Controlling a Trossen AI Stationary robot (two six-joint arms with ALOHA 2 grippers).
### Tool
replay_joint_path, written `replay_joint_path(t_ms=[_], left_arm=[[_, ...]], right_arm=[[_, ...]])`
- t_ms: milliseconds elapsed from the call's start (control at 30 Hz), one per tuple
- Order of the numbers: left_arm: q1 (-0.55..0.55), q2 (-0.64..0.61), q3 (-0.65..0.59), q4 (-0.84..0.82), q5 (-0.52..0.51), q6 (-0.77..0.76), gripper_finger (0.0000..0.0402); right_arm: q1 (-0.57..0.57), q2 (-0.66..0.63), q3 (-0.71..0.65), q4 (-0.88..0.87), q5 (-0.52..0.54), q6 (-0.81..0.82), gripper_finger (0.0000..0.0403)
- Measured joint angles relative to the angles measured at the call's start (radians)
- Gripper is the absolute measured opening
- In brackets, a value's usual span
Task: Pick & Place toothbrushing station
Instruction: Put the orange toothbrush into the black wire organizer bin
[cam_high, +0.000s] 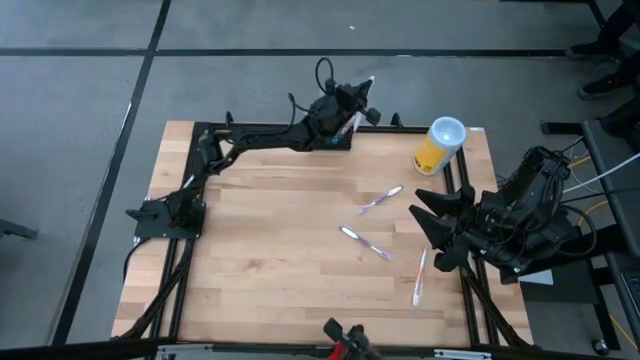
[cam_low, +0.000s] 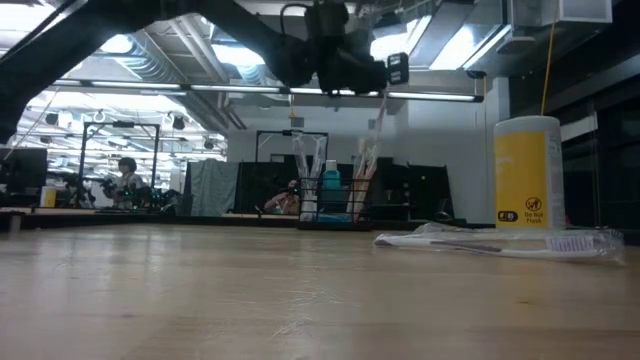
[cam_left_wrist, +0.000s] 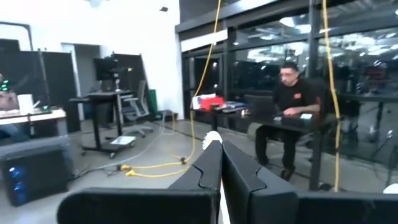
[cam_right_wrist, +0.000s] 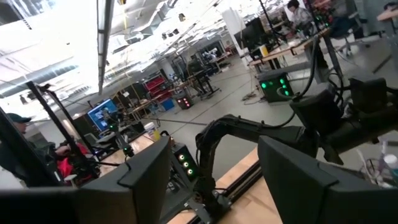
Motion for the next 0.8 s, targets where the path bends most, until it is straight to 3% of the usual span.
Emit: replay_joint_path(t_ms=[300, 533, 800], left_arm=[[0.009, 0.094, 0.0, 0.15, -0.13, 0.074, 0.0002], [-0.016, 0.127, 0.0, 0.276, -0.226, 0.209, 0.0002], [-0.06, 0.14, 0.0, 0.323, -0.259, 0.325, 0.0002]], right_arm=[[0.041, -0.001, 0.0, 0.014, 0.111, 0.032, 0.0242], [0.046, -0.017, 0.0, 0.015, 0.142, 0.033, 0.0242], [0.046, -0.041, 0.0, 0.015, 0.144, -0.006, 0.0242]])
